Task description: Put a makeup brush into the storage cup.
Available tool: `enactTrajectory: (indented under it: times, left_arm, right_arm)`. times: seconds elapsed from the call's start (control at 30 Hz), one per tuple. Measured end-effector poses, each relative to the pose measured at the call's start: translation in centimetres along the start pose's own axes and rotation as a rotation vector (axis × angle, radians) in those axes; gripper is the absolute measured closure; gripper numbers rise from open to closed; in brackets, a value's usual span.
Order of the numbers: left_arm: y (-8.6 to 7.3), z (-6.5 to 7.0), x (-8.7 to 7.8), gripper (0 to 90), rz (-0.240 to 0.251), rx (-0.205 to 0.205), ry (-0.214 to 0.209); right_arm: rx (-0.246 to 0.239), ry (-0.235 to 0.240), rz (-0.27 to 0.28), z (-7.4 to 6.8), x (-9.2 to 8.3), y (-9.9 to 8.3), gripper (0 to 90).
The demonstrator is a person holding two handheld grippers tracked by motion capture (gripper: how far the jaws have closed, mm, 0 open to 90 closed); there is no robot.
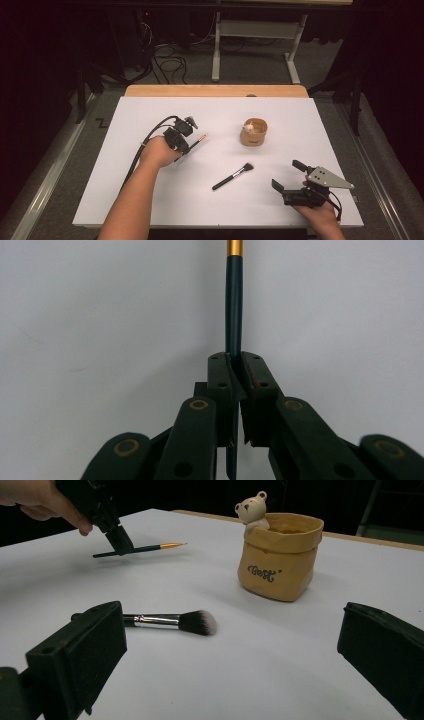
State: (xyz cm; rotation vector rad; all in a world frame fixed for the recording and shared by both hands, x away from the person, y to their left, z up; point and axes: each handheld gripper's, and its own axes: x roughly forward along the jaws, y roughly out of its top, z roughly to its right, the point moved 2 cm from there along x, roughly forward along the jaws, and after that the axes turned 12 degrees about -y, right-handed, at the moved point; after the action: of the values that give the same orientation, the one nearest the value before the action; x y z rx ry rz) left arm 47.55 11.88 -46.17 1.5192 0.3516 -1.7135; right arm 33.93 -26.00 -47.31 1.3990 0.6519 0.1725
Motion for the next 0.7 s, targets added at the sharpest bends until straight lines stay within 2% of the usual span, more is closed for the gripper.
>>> enactTrajectory:
  times: [0.27,0.37,0.7]
  left_arm:
    - [-0.6,0.9,-0.4,84.1,-0.012,0.012,0.026]
    - [-0.9,1.1,-0.7,84.2,0.005,0.014,0.028]
    - [-2.1,1.8,-1.6,84.2,-0.002,0.008,0.033]
  right_arm:
    - [0.001,-0.005,0.004,0.0,0.0,0.0,0.3]
    - [0.002,-0.006,0.002,0.0,-0.1,0.1,0.3]
    - [-0.004,-0.004,0.0,-0.2,0.0,0.0,0.3]
